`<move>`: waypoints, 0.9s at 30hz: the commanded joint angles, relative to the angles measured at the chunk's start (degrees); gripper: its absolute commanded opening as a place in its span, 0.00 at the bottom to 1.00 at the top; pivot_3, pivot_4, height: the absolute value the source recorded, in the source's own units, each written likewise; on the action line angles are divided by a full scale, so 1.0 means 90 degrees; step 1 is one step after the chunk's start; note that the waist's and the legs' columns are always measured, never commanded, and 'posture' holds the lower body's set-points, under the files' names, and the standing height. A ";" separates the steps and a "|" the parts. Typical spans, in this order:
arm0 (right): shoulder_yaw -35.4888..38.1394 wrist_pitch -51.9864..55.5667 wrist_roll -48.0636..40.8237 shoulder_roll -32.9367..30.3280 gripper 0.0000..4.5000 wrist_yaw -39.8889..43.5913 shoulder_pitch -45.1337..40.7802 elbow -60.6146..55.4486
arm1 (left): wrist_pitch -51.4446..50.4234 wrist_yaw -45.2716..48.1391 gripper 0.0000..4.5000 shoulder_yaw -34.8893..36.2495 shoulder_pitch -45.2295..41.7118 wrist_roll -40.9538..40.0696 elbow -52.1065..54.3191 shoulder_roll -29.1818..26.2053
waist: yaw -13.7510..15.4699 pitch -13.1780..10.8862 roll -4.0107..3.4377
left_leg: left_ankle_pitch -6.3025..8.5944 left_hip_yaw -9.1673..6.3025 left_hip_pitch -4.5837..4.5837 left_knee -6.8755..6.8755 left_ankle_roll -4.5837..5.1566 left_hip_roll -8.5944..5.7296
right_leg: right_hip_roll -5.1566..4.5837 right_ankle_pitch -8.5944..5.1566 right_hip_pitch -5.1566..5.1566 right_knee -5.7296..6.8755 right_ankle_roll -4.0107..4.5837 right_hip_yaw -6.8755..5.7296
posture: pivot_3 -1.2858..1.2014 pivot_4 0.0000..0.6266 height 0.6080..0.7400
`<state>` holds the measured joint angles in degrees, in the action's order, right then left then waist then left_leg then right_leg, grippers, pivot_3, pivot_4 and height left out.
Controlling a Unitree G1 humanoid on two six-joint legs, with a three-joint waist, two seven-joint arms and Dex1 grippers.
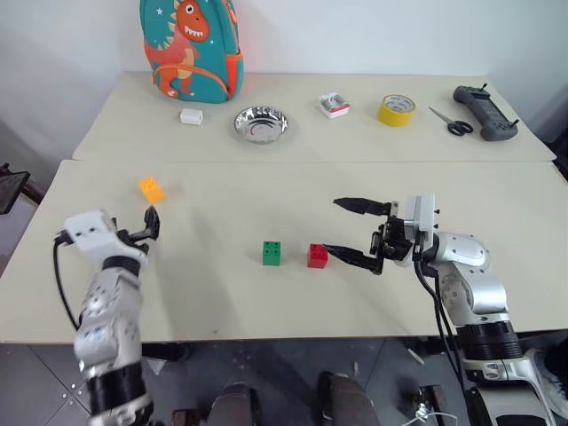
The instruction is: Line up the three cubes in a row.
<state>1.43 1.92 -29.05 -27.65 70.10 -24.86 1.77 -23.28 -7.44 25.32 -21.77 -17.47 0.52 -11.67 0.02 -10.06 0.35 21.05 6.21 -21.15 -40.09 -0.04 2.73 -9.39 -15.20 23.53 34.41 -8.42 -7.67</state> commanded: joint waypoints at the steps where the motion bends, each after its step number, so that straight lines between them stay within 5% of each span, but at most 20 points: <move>1: 0.0081 0.0157 -0.0213 -0.0107 1.00 0.0051 0.0037 -0.0353 | 0.0407 -0.0434 0.97 -0.0081 -0.0496 0.0384 -0.0625 -0.0018 | -0.0003 0.0001 0.0001 | 0.0000 0.0001 0.0000 0.0000 0.0000 0.0000 | 0.0000 0.0001 -0.0002 -0.0004 -0.0002 0.0001 | 0.52 0.24 1.00; 13: 0.0103 0.0407 -0.0268 -0.0160 1.00 -0.0073 0.0304 -0.0665 | 0.1588 -0.0629 0.97 -0.0301 -0.2098 0.0753 -0.3174 -0.0288 | -0.0009 0.0000 0.0002 | 0.0000 0.0005 -0.0002 0.0005 0.0000 0.0000 | 0.0002 0.0005 -0.0005 -0.0025 -0.0009 -0.0001 | 0.52 0.24 1.00; 16: 0.0121 0.0420 -0.0261 -0.0192 1.00 -0.0082 0.0364 -0.0675 | 0.1719 -0.0579 0.86 -0.0355 -0.2236 0.0751 -0.3471 -0.0322 | -0.0007 0.0000 0.0002 | 0.0000 0.0005 -0.0003 0.0005 0.0000 0.0000 | 0.0002 0.0005 -0.0005 -0.0026 -0.0009 -0.0002 | 0.52 0.24 1.00; 23: 0.0131 0.0331 -0.0211 -0.0140 1.00 -0.0172 0.0363 -0.0635 | 0.1754 -0.0740 0.37 -0.0324 -0.2126 0.0678 -0.3426 -0.0202 | -0.0008 0.0000 0.0002 | 0.0000 0.0005 -0.0003 0.0005 0.0000 0.0000 | 0.0002 0.0006 -0.0005 -0.0026 -0.0011 -0.0001 | 0.52 0.24 1.00; 27: 0.0128 0.0265 -0.0177 -0.0130 1.00 -0.0227 0.0349 -0.0597 | 0.1893 -0.0187 0.33 -0.0345 -0.1864 0.0424 -0.3034 -0.0199 | -0.0011 0.0000 0.0002 | 0.0000 0.0006 -0.0002 0.0005 0.0000 0.0000 | 0.0002 0.0006 -0.0006 -0.0026 -0.0012 -0.0001 | 0.52 0.24 1.00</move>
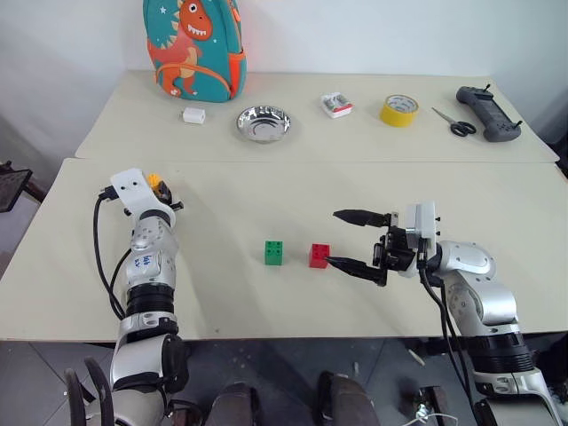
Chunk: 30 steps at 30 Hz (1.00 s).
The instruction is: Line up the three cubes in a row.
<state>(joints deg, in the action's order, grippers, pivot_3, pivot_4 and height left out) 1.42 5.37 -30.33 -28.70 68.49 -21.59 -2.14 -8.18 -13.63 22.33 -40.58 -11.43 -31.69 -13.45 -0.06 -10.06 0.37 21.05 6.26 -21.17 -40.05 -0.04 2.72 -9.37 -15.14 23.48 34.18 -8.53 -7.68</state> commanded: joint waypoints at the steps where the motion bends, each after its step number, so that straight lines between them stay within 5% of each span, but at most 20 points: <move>1: 0.0158 -0.0127 -0.0038 -0.0038 1.00 -0.0066 0.0014 -0.0172 | 0.0319 0.1017 0.33 -0.0060 0.0389 -0.0412 0.0788 -0.0087 | -0.0008 0.0000 0.0000 | 0.0000 0.0000 0.0000 0.0001 0.0000 0.0000 | 0.0000 0.0000 0.0000 0.0000 0.0000 0.0000 | 0.52 0.24 1.00; 5: 0.0264 -0.0100 -0.0044 -0.0184 1.00 -0.0141 0.0177 -0.0307 | 0.0301 0.3687 0.33 -0.0432 0.1088 -0.1104 0.1581 -0.0836 | -0.0025 0.0000 0.0000 | 0.0000 0.0001 0.0000 0.0006 -0.0001 0.0000 | 0.0001 0.0000 0.0005 0.0001 0.0000 -0.0001 | 0.52 0.24 1.00; 9: 0.0457 -0.0005 -0.0143 -0.0437 1.00 -0.0158 0.0486 -0.0520 | 0.0383 0.7668 0.33 -0.0925 0.1660 -0.1990 0.1908 -0.2105 | -0.0037 -0.0001 -0.0004 | 0.0000 0.0011 -0.0002 0.0008 -0.0001 0.0003 | 0.0002 -0.0001 0.0012 0.0000 0.0000 0.0003 | 0.52 0.24 1.00; 13: 0.0624 0.0139 -0.0249 -0.0731 1.00 -0.0054 0.0893 -0.0760 | 0.0869 1.0333 0.33 -0.2153 0.1276 -0.1304 0.0742 -0.2969 | 0.0046 0.0004 -0.0014 | 0.0000 0.0018 0.0003 0.0002 -0.0001 0.0003 | 0.0002 -0.0001 0.0002 -0.0007 0.0001 0.0008 | 0.52 0.24 1.00; 21: 0.0865 0.0325 -0.0370 -0.0934 1.00 -0.0236 0.1409 -0.1319 | 0.2636 1.1162 0.33 -0.2647 -0.0240 -0.0347 -0.2018 -0.2540 | 0.0081 0.0002 -0.0011 | 0.0000 0.0029 -0.0004 0.0005 0.0003 0.0001 | 0.0004 0.0000 0.0010 -0.0016 0.0002 0.0010 | 0.52 0.24 1.00; 29: 0.1066 0.0380 -0.0479 -0.0970 1.00 -0.0375 0.1739 -0.1369 | 0.2979 1.1385 0.33 -0.2721 -0.0476 -0.0011 -0.2869 -0.2680 | -0.0023 0.0003 -0.0011 | 0.0003 0.0033 0.0004 0.0003 0.0008 0.0002 | 0.0003 0.0002 0.0008 -0.0011 -0.0001 0.0013 | 0.52 0.24 1.00; 30: 0.1063 0.0353 -0.0465 -0.0966 1.00 -0.0345 0.1737 -0.1288 | 0.2992 1.1272 0.41 -0.2694 -0.0497 -0.0006 -0.2881 -0.2680 | -0.0023 0.0003 -0.0011 | 0.0003 0.0033 0.0005 0.0001 0.0008 0.0002 | 0.0003 0.0002 0.0008 -0.0008 -0.0001 0.0014 | 0.52 0.24 1.00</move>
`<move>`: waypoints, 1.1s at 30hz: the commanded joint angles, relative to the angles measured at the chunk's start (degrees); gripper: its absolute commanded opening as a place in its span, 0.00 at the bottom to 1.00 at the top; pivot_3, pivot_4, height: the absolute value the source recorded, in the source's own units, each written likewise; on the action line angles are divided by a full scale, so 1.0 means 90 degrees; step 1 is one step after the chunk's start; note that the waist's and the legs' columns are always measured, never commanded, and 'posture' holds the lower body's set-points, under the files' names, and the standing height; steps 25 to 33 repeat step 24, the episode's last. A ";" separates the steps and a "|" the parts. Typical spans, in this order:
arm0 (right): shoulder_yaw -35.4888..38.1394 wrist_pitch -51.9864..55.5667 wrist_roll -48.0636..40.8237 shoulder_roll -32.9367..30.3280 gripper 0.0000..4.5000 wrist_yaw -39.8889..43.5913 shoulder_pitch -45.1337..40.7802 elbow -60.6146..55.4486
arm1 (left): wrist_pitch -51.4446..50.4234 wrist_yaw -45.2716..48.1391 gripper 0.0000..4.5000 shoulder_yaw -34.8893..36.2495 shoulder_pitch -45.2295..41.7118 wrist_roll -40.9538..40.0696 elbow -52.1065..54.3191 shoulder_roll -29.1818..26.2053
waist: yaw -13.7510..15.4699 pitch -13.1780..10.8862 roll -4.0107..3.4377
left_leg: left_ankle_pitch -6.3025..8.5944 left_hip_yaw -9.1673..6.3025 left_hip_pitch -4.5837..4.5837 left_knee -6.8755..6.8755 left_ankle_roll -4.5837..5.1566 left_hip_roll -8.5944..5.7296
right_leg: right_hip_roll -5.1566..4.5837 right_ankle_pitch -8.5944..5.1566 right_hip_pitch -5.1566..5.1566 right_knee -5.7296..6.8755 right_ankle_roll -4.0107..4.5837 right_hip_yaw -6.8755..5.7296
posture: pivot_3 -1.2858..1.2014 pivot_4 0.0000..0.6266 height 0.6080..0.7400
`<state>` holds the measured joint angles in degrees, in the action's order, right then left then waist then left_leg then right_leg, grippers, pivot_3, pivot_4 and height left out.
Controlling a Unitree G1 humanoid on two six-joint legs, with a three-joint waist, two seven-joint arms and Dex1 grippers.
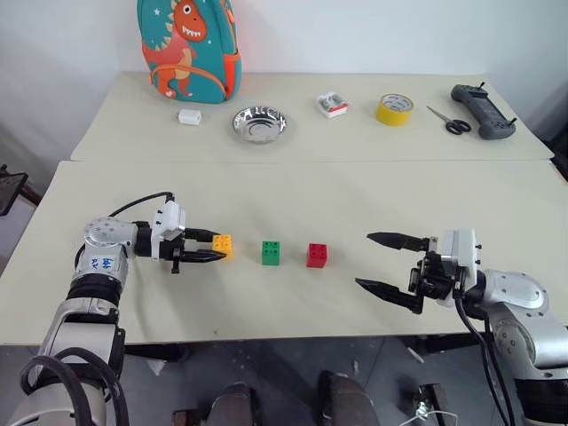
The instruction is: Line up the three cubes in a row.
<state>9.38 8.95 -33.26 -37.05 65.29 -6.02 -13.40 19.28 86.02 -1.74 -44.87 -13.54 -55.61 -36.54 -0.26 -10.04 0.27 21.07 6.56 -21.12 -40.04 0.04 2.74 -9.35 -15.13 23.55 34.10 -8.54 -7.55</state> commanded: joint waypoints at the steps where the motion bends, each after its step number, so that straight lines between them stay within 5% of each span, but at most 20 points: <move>1: 0.0174 -0.0064 -0.0127 -0.0036 1.00 0.0034 0.0004 0.0018 | -0.0036 0.0127 0.50 -0.0001 -0.0036 0.0234 -0.0236 -0.0116 | -0.0001 0.0000 0.0000 | 0.0000 0.0000 0.0002 -0.0002 0.0000 0.0001 | 0.0000 0.0000 -0.0001 0.0003 0.0000 0.0001 | 0.52 0.24 1.00; 9: 0.0012 -0.0411 0.0001 -0.0095 1.00 0.0667 -0.0475 0.0719 | -0.0796 -0.0201 1.00 0.0798 0.0664 -0.0412 0.1156 -0.0411 | -0.0003 -0.0001 0.0002 | 0.0003 -0.0002 -0.0006 -0.0001 0.0005 0.0003 | -0.0001 0.0000 0.0006 0.0003 0.0000 0.0000 | 0.52 0.24 1.00; 16: -0.0117 -0.0478 -0.0123 -0.0209 1.00 0.1403 -0.0927 0.0946 | -0.1682 -0.1397 1.00 0.1864 0.2131 -0.0885 0.3451 -0.0980 | -0.0037 -0.0001 0.0001 | 0.0003 -0.0007 -0.0003 -0.0001 0.0004 0.0007 | -0.0001 0.0000 0.0006 0.0009 0.0000 -0.0001 | 0.52 0.24 1.00; 33: -0.0196 -0.0725 0.0111 -0.0363 1.00 0.1849 -0.1335 0.1554 | -0.1690 -0.1606 1.00 0.2344 0.2771 -0.0971 0.3619 -0.1442 | 0.0034 -0.0002 0.0001 | 0.0003 -0.0004 -0.0004 -0.0006 0.0004 0.0007 | -0.0002 0.0000 0.0004 0.0008 0.0000 0.0000 | 0.52 0.24 1.00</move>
